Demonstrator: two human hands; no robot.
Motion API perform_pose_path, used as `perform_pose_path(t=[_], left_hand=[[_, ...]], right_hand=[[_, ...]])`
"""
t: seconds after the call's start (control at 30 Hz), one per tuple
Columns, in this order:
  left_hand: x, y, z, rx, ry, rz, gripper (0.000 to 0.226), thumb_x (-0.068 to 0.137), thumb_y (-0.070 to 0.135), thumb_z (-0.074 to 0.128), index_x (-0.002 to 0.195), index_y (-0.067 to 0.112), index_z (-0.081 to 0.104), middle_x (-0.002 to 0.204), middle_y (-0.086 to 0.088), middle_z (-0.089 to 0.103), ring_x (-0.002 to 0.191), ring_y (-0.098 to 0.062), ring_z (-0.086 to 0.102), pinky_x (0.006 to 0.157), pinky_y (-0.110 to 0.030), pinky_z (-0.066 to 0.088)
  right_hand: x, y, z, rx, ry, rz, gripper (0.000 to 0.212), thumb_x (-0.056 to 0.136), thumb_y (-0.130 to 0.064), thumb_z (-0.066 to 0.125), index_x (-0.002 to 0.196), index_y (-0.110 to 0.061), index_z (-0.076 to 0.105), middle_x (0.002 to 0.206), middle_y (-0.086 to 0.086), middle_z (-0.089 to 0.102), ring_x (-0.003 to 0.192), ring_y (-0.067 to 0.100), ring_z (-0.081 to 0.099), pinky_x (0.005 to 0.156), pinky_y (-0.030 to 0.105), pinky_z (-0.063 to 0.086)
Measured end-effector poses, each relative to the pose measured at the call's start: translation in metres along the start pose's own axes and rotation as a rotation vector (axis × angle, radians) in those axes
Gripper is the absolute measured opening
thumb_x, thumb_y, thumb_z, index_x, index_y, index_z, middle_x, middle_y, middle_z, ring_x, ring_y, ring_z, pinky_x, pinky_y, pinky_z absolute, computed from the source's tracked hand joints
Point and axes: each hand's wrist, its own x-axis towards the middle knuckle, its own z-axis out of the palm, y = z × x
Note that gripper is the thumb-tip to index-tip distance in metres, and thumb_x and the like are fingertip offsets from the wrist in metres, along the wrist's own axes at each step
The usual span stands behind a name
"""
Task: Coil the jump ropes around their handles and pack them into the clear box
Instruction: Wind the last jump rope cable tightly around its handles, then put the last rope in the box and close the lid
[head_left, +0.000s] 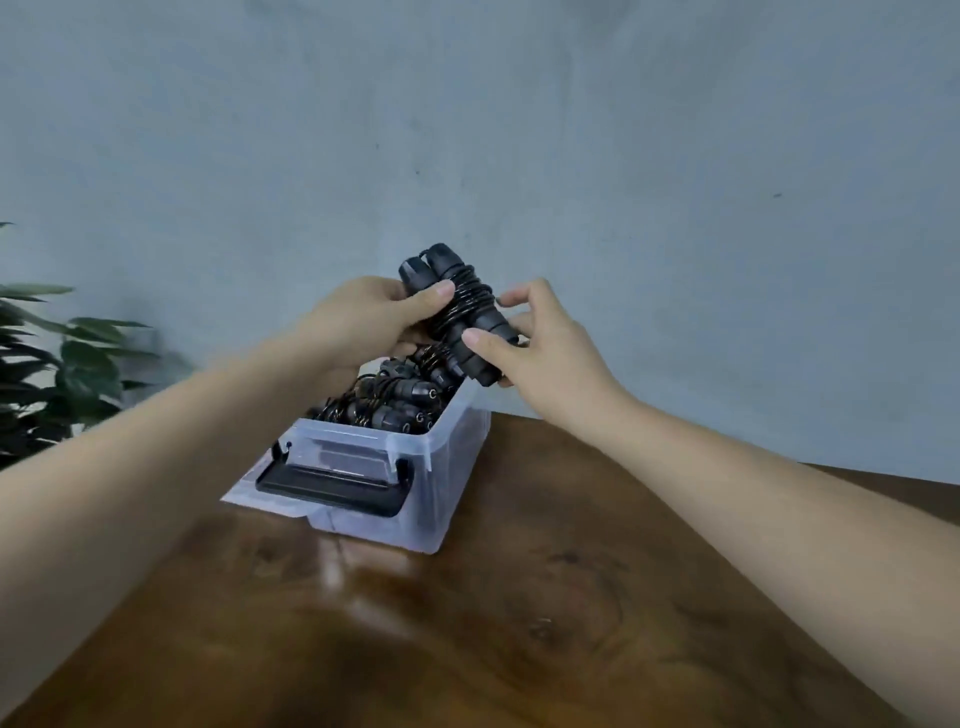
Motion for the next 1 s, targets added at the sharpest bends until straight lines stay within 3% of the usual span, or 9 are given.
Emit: perform_pose_path(t=[0.13,0.27,0.37,0.53,0.63,0.73,0.83,0.9,1.0], left_hand=[[0.042,-0.019,-0.027,-0.151,0.001,-0.161,0.044,0.095,0.039,0.076,0.124,0.005,0.071,0.12,-0.008,0.079,0.109,-0.019,0.076,0.067,-0.014,0.056],[0.072,-0.053,-0.04,-0.255,0.086,-0.24,0.07,0.086,0.029,0.086,0.139,-0.004,0.057,0.12,-0.015,0.077,0.091,-0.015,0.08,0.073,-0.02,0.062],[0.081,-0.071,-0.042,-0.199,0.069,-0.32,0.098,0.089,0.028,0.086,0.16,-0.002,0.025,0.114,-0.02,0.075,0.091,-0.024,0.079,0.078,-0.031,0.065],[0.095,-0.093,-0.053,0.156,-0.059,-0.428,0.054,0.093,0.038,0.081,0.128,0.0,0.067,0.1,-0.008,0.072,0.076,-0.016,0.063,0.074,-0.025,0.061],[0.091,-0.082,-0.064,0.439,-0.106,-0.405,0.052,0.096,0.052,0.073,0.119,0.006,0.071,0.111,-0.01,0.077,0.094,-0.021,0.073,0.09,-0.036,0.063],[0.081,-0.073,-0.067,0.908,0.04,-0.135,0.056,0.099,0.064,0.058,0.121,0.015,0.073,0.122,-0.006,0.071,0.115,-0.028,0.068,0.1,-0.039,0.054],[0.072,-0.088,-0.058,0.954,-0.092,0.095,0.065,0.098,0.073,0.049,0.153,0.037,0.051,0.155,0.004,0.046,0.139,-0.023,0.051,0.116,-0.042,0.04],[0.069,-0.098,-0.051,0.898,-0.264,0.053,0.063,0.102,0.072,0.038,0.16,0.047,0.038,0.164,0.009,0.042,0.149,-0.02,0.042,0.122,-0.037,0.03],[0.067,-0.099,-0.044,0.872,-0.269,-0.057,0.06,0.105,0.07,0.029,0.161,0.049,0.035,0.166,0.004,0.043,0.153,-0.024,0.038,0.122,-0.036,0.027]], right_hand=[[0.055,0.004,0.022,-0.195,-0.107,-0.053,0.058,0.099,-0.037,0.076,0.148,-0.031,0.046,0.104,-0.001,0.073,0.085,0.012,0.068,0.076,0.028,0.051],[0.096,0.014,0.045,-0.371,-0.191,-0.076,0.05,0.102,-0.032,0.072,0.149,-0.031,0.054,0.103,0.002,0.07,0.082,0.012,0.062,0.071,0.03,0.047],[0.114,0.028,0.062,-0.5,-0.302,-0.054,0.054,0.103,-0.031,0.072,0.153,-0.027,0.053,0.131,0.01,0.068,0.1,0.022,0.061,0.08,0.03,0.044],[0.13,0.042,0.08,-0.612,-0.476,0.029,0.059,0.102,-0.032,0.074,0.156,-0.024,0.051,0.147,0.009,0.061,0.126,0.027,0.061,0.094,0.03,0.045],[0.14,0.042,0.079,-0.64,-0.547,0.059,0.056,0.102,-0.031,0.074,0.154,-0.023,0.053,0.148,0.009,0.06,0.127,0.027,0.061,0.097,0.031,0.046],[0.146,0.042,0.08,-0.711,-0.593,0.029,0.055,0.103,-0.034,0.072,0.154,-0.025,0.054,0.141,0.007,0.062,0.123,0.027,0.06,0.096,0.032,0.045],[0.146,0.046,0.092,-0.91,-0.589,-0.06,0.049,0.105,-0.046,0.063,0.152,-0.035,0.053,0.137,0.002,0.064,0.131,0.029,0.056,0.107,0.043,0.039],[0.145,0.048,0.1,-1.089,-0.577,-0.117,0.049,0.108,-0.052,0.05,0.157,-0.045,0.047,0.14,0.006,0.056,0.137,0.03,0.046,0.111,0.048,0.03],[0.145,0.049,0.104,-1.192,-0.562,-0.147,0.052,0.109,-0.055,0.039,0.161,-0.052,0.038,0.151,0.009,0.038,0.141,0.032,0.033,0.114,0.047,0.025]])
